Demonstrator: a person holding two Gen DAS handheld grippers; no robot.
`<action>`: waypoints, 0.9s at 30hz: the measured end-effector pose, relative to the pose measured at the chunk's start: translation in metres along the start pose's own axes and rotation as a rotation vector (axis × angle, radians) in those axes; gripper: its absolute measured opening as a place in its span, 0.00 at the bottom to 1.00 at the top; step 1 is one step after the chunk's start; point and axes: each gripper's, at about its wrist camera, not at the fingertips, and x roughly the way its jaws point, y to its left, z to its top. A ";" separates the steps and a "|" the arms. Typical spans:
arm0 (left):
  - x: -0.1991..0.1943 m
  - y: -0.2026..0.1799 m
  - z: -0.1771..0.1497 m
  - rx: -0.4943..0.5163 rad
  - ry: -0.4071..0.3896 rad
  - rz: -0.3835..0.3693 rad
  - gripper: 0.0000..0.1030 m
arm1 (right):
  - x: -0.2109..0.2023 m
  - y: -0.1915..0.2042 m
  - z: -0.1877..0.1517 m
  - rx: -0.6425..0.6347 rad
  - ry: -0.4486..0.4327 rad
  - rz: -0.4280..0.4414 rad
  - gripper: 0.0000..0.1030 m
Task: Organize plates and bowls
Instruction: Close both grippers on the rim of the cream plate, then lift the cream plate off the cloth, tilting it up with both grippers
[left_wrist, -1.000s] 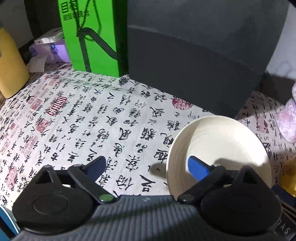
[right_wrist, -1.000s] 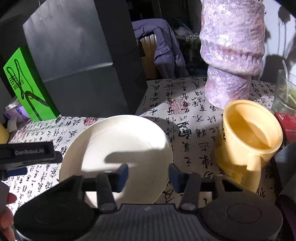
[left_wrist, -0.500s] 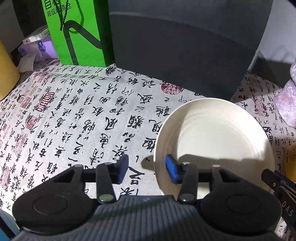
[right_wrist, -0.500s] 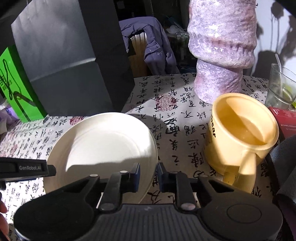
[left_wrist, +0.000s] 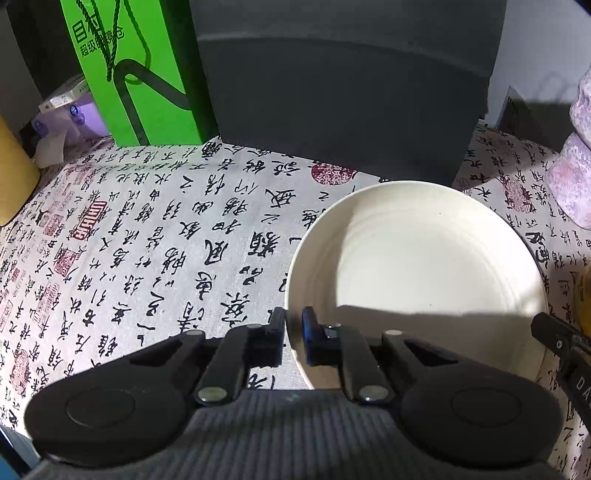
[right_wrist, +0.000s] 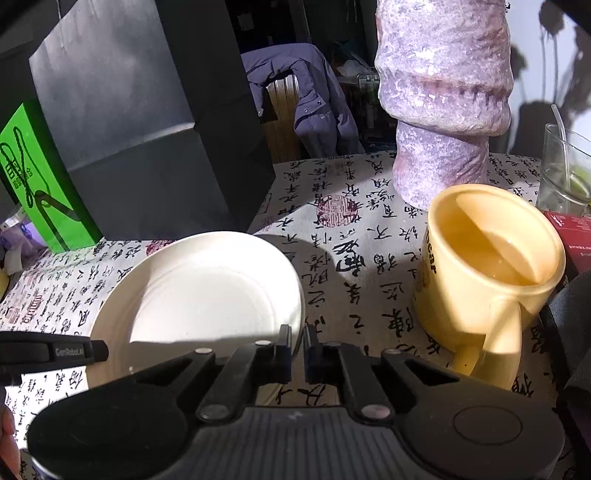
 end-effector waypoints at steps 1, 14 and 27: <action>0.000 0.000 0.000 0.003 -0.001 0.003 0.10 | 0.000 0.001 0.000 -0.002 -0.002 -0.003 0.06; -0.016 -0.001 0.001 0.021 -0.057 0.010 0.10 | -0.006 -0.001 0.000 0.000 -0.035 0.011 0.06; -0.012 -0.003 -0.002 0.042 -0.036 0.029 0.10 | -0.003 -0.001 0.000 -0.007 -0.009 0.020 0.06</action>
